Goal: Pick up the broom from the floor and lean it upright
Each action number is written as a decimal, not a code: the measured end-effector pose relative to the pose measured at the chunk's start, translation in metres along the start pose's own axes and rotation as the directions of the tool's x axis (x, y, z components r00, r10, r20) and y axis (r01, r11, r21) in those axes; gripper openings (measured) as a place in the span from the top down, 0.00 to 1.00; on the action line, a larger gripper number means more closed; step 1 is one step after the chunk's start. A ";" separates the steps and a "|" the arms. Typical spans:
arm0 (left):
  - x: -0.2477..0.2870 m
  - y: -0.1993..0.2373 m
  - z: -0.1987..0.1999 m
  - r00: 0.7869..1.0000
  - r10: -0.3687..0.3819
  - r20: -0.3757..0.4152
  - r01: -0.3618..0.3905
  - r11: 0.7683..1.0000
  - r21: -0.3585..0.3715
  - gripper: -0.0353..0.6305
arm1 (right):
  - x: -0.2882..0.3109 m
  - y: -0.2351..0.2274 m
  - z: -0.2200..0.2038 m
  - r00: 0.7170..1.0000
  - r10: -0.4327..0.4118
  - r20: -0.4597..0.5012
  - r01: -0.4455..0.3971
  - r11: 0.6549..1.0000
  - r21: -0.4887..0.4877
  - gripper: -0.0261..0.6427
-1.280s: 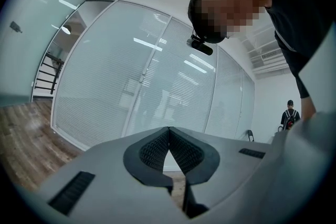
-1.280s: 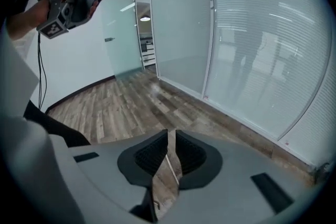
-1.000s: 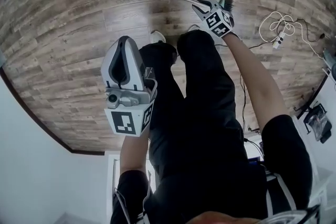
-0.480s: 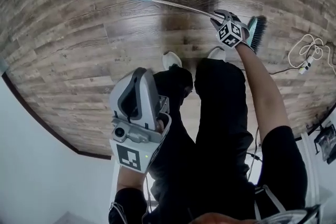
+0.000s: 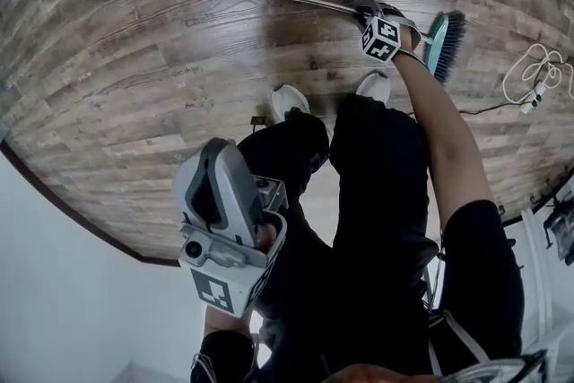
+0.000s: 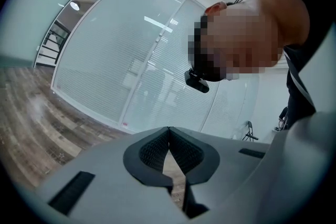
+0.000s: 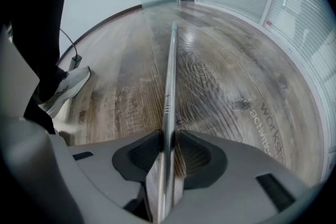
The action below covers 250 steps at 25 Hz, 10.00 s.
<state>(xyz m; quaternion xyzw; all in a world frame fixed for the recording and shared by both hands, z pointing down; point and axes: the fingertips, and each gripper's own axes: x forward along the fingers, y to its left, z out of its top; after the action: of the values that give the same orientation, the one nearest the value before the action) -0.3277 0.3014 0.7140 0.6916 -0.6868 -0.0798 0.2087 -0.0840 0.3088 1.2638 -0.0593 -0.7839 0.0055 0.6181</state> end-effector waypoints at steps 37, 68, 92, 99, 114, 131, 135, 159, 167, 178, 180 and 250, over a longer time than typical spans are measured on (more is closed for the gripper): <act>-0.062 -0.179 0.226 0.990 -0.099 -0.101 0.102 0.994 0.034 0.92 | -0.433 -0.034 0.078 0.902 -0.359 0.240 0.244 0.883 0.402 0.85; -0.126 -0.398 0.412 0.930 -0.368 0.015 0.363 0.921 0.141 0.92 | -0.927 0.045 0.062 0.477 -0.807 0.349 0.163 0.471 0.867 0.85; 0.025 -0.445 0.383 0.871 -0.491 0.037 0.483 0.867 0.125 0.92 | -1.011 -0.106 -0.032 0.265 -0.929 0.256 0.115 0.295 0.949 0.85; 0.131 -0.442 0.390 0.849 -0.528 0.005 0.520 0.838 0.164 0.92 | -1.009 -0.188 -0.039 0.272 -0.946 0.179 0.100 0.213 0.972 0.85; 0.314 -0.450 0.433 0.752 -0.654 -0.084 0.660 0.747 0.085 0.92 | -0.994 -0.371 -0.051 0.300 -0.952 0.066 0.111 0.103 0.988 0.85; 0.487 -0.434 0.289 0.794 -0.580 -0.181 0.601 0.794 0.094 0.92 | -0.768 -0.592 -0.155 0.394 -0.916 0.082 0.156 0.154 0.976 0.85; 0.542 -0.412 0.252 0.836 -0.529 -0.144 0.543 0.836 0.081 0.92 | -0.695 -0.639 -0.183 0.416 -0.904 0.098 0.129 0.165 0.978 0.85; 0.665 -0.415 0.154 0.843 -0.523 -0.125 0.532 0.845 0.051 0.92 | -0.500 -0.762 -0.274 0.570 -0.812 0.125 0.108 0.225 0.968 0.84; 0.674 -0.429 0.152 0.848 -0.506 -0.156 0.519 0.853 0.053 0.92 | -0.491 -0.787 -0.278 0.607 -0.777 0.166 0.071 0.261 0.963 0.84; 0.677 -0.427 0.144 0.831 -0.524 -0.184 0.539 0.841 0.039 0.92 | -0.483 -0.818 -0.281 0.637 -0.757 0.147 0.111 0.278 0.954 0.83; 0.677 -0.426 0.142 0.829 -0.527 -0.187 0.541 0.841 0.030 0.92 | -0.484 -0.819 -0.283 0.637 -0.757 0.145 0.124 0.286 0.950 0.83; 0.656 -0.389 0.168 0.821 -0.508 -0.262 0.504 0.859 -0.088 0.92 | -0.532 -0.824 -0.265 0.650 -0.760 0.016 0.178 0.173 0.969 0.79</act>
<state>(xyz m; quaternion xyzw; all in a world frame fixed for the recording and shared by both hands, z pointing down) -0.0091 -0.3852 0.5237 0.8515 -0.4423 -0.0401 0.2788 0.2238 -0.5799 0.8785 0.5567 -0.7425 0.2528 0.2737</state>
